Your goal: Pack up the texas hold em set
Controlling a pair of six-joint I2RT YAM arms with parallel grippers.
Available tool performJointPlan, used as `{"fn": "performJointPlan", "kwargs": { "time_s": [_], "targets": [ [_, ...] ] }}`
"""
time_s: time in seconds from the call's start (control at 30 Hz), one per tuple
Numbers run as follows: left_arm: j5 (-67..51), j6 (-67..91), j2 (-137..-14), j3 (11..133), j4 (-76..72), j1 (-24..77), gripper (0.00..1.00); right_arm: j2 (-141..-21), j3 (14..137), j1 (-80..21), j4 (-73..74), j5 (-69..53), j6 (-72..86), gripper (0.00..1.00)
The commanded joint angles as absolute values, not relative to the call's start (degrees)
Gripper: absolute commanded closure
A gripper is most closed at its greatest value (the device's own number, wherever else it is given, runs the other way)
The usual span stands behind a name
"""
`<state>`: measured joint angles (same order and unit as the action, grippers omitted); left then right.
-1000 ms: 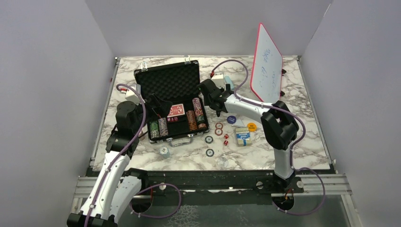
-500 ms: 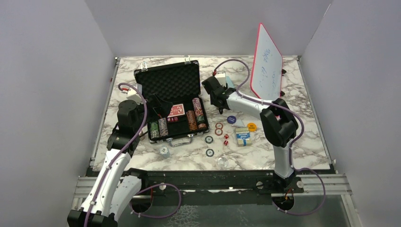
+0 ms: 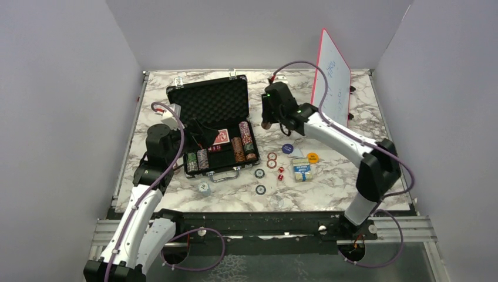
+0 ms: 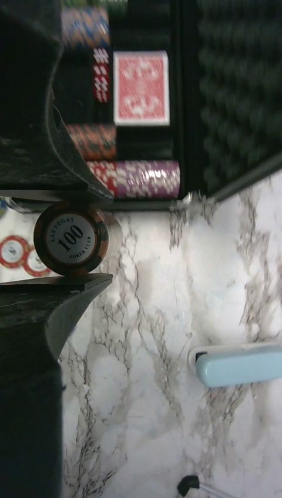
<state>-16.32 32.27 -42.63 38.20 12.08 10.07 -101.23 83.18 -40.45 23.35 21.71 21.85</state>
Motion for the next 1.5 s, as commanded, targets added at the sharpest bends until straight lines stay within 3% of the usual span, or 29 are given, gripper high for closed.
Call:
{"fn": "performJointPlan", "kwargs": {
  "time_s": [0.0,0.23,0.37,0.53,0.83,0.97,1.2,1.37,1.47],
  "targets": [
    [-24.4,29.2,-44.3,40.2,10.3,9.9,0.02,-92.1,81.0,-40.6,25.4,6.1,18.6,0.77],
    [-44.1,27.9,-46.5,38.1,0.2,13.6,0.07,-83.5,74.5,-40.6,25.6,-23.5,14.4,0.76],
    [-45.5,25.4,-44.9,36.8,-0.3,18.0,0.07,-78.7,69.8,-40.6,20.4,-36.8,14.7,0.75],
    [-47.3,30.6,-46.0,34.5,-3.5,23.4,0.09,-74.4,66.9,-40.6,13.4,-45.1,19.0,0.75],
    [-52.2,41.0,-46.6,29.7,-15.9,25.6,0.23,-74.2,65.3,-40.6,9.8,-48.8,23.8,0.75],
    [-54.1,40.5,-47.8,29.6,-15.9,25.9,0.33,-75.2,65.1,-40.6,8.6,-50.2,24.4,0.76],
    [-56.1,40.5,-50.0,31.0,-15.9,28.1,0.34,-76.7,65.0,-40.6,6.2,-52.8,25.5,0.77],
    [-55.3,39.9,-49.8,31.4,-16.1,29.7,0.49,-76.7,64.2,-40.6,5.5,-53.2,25.7,0.77],
    [-54.7,39.9,-49.5,31.7,-16.1,30.5,0.50,-76.3,63.4,-40.6,4.9,-53.3,26.1,0.78]
  ]
}}
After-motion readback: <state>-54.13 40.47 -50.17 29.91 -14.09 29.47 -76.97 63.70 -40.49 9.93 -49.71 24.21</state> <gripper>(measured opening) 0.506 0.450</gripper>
